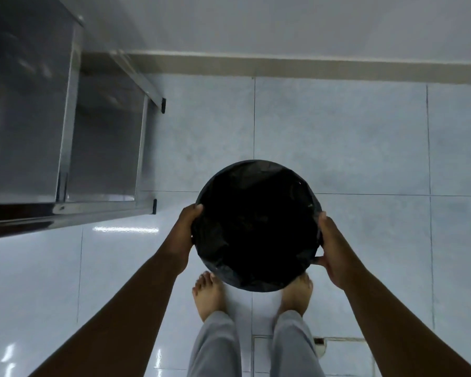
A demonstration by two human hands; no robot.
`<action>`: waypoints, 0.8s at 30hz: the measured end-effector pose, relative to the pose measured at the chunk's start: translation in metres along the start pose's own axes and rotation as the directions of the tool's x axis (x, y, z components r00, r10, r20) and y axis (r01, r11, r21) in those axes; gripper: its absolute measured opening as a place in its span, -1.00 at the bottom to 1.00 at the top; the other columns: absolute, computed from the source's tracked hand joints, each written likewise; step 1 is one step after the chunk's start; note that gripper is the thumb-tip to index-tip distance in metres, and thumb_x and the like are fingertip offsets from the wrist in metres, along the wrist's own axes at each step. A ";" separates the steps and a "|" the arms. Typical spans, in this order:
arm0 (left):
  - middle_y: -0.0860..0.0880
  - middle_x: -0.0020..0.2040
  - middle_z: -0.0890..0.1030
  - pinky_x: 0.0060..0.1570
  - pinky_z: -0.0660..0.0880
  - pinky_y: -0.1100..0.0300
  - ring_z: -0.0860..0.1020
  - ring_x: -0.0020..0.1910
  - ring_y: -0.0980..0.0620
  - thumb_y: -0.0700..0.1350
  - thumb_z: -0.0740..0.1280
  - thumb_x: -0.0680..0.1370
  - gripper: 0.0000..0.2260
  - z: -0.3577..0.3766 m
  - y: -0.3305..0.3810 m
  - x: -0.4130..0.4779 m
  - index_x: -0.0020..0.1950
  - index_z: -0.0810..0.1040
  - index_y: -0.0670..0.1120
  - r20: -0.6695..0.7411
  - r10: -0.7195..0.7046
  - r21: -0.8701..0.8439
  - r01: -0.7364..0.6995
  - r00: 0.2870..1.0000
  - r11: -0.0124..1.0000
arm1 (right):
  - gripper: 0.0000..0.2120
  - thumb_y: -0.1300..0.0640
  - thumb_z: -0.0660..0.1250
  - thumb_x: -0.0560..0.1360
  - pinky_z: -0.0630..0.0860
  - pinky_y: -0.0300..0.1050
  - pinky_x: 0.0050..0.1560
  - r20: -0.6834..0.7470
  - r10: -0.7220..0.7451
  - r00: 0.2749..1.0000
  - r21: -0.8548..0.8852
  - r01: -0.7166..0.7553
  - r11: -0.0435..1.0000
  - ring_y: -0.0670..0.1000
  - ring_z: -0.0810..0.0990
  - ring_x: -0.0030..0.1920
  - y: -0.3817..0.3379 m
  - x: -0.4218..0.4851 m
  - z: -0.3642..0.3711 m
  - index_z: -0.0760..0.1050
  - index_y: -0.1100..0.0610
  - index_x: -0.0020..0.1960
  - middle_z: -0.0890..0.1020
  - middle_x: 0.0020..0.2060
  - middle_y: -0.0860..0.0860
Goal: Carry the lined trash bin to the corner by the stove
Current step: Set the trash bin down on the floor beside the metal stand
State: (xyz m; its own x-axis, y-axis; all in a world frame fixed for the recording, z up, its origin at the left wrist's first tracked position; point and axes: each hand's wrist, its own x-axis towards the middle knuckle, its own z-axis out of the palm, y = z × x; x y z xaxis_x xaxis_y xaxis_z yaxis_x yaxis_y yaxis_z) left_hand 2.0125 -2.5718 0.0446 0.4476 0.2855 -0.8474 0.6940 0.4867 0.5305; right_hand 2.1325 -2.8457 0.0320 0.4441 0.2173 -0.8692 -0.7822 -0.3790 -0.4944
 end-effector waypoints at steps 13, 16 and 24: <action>-0.21 0.25 0.64 0.36 0.37 -0.17 0.53 0.31 -0.25 0.41 0.15 0.48 -0.27 0.009 -0.079 -0.046 0.37 0.50 -0.14 0.121 -0.349 -0.725 0.323 0.929 0.608 | -0.10 -0.51 0.00 0.41 0.41 0.33 0.20 0.153 0.278 0.948 0.784 -0.288 0.549 0.31 0.61 0.17 0.064 -0.034 0.013 0.45 0.20 0.36 0.63 0.21 0.23; -0.20 0.25 0.65 0.31 0.42 -0.17 0.55 0.29 -0.26 0.40 0.16 0.48 -0.29 0.014 -0.078 -0.043 0.37 0.50 -0.12 0.103 -0.339 -0.759 0.294 0.935 0.581 | -0.12 -0.51 0.02 0.41 0.49 0.26 0.09 0.151 0.269 0.951 0.804 -0.276 0.527 0.28 0.66 0.09 0.060 -0.030 0.019 0.47 0.19 0.35 0.65 0.19 0.21; -0.16 0.36 0.56 0.33 0.36 -0.18 0.51 0.32 -0.23 0.41 0.13 0.48 -0.27 0.022 -0.026 -0.001 0.44 0.43 -0.08 0.069 -0.257 -0.724 0.225 0.964 0.651 | -0.08 -0.54 0.02 0.37 0.52 0.24 0.07 0.136 0.163 0.977 0.772 -0.208 0.601 0.21 0.60 0.21 0.012 0.011 0.023 0.44 0.15 0.39 0.64 0.21 0.17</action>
State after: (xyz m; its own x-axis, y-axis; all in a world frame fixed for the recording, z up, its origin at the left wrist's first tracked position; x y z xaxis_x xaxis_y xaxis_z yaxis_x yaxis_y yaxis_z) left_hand 2.0060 -2.6032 0.0321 0.2924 0.0934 -0.9517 0.1444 0.9795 0.1405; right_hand 2.1181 -2.8267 0.0163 0.2471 0.2725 -0.9299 -0.8994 0.4217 -0.1154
